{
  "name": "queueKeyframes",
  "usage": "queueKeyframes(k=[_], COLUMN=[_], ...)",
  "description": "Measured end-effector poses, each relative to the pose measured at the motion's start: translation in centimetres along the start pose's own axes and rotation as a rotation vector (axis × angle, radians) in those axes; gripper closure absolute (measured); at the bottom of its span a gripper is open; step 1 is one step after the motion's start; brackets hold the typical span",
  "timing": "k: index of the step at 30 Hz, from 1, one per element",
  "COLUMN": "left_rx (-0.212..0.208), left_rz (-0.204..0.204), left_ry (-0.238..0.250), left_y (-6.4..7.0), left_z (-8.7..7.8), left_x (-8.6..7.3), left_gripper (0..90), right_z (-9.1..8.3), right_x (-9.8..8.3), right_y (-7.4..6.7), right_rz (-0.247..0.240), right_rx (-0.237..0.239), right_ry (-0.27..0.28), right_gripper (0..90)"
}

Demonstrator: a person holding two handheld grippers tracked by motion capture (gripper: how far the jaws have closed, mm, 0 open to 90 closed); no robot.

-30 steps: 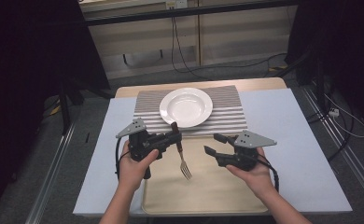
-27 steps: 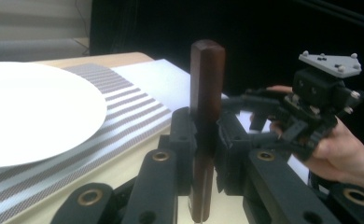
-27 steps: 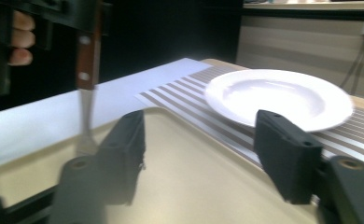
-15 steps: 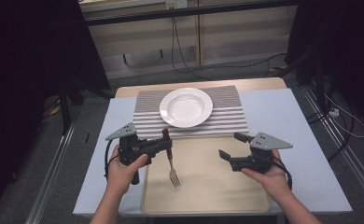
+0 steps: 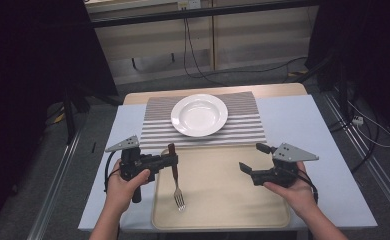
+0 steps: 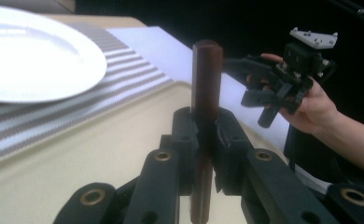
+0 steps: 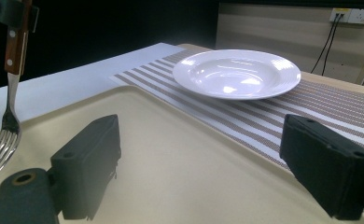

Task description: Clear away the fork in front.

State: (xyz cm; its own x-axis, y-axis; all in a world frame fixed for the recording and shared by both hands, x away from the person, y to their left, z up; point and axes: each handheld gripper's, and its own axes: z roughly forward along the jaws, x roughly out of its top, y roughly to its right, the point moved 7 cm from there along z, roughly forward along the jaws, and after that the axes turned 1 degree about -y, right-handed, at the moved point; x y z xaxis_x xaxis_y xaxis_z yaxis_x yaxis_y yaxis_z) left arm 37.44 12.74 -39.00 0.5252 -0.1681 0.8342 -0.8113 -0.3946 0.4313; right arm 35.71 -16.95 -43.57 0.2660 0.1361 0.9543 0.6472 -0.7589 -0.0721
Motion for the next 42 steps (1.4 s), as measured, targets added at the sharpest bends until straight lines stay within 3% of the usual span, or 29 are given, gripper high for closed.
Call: queueKeyframes(k=[4, 8, 10, 15, 18, 23, 34, 38, 40, 42], left_rx=[-0.019, -0.025, -0.008, 0.066, 0.077, 0.111, 0.172, 0.212, 0.240, 0.242], left_rz=[-0.041, -0.061, -0.054, -0.019, -0.041, -0.044, -0.020, -0.001, 0.010, 0.009], left_ry=[-0.038, -0.017, -0.009, -0.043, -0.048, -0.052, -0.101, -0.111, -0.119, -0.119], left_y=[-0.4, -1.0, -1.6, -3.0, -3.7, -4.8, -6.1, -6.5, -6.8, -6.8], left_z=[0.3, 0.8, 1.0, 1.5, 1.7, 1.9, 2.7, 2.6, 2.6, 2.5], left_x=[-1.0, -1.5, -1.7, -3.0, -4.0, -5.2, -6.3, -6.5, -6.6, -6.6], left_gripper=[80.5, 80.7, 80.3, 76.7, 74.5, 71.0, 64.4, 62.2, 59.2, 54.4], right_z=[-0.5, -1.0, -1.2, -1.7, -1.9, -1.9, -2.2, -2.2, -2.2, -2.3], right_x=[-0.2, -0.3, -0.4, -1.0, -1.4, -1.6, -1.9, -2.1, -2.3, -2.4], right_y=[0.3, 0.6, 0.8, 1.3, 1.5, 1.4, 1.9, 2.0, 2.0, 2.1], right_rz=[-0.003, 0.008, 0.008, 0.019, 0.024, 0.026, 0.032, 0.033, 0.036, 0.036], right_rx=[-0.013, -0.021, -0.027, -0.036, -0.041, -0.034, -0.043, -0.043, -0.049, -0.049], right_ry=[-0.004, 0.000, -0.004, -0.018, -0.017, -0.018, -0.016, -0.024, -0.029, -0.035], right_gripper=[11.6, 11.5, 11.5, 10.9, 10.9, 10.8, 10.7, 10.4, 10.3, 10.0])
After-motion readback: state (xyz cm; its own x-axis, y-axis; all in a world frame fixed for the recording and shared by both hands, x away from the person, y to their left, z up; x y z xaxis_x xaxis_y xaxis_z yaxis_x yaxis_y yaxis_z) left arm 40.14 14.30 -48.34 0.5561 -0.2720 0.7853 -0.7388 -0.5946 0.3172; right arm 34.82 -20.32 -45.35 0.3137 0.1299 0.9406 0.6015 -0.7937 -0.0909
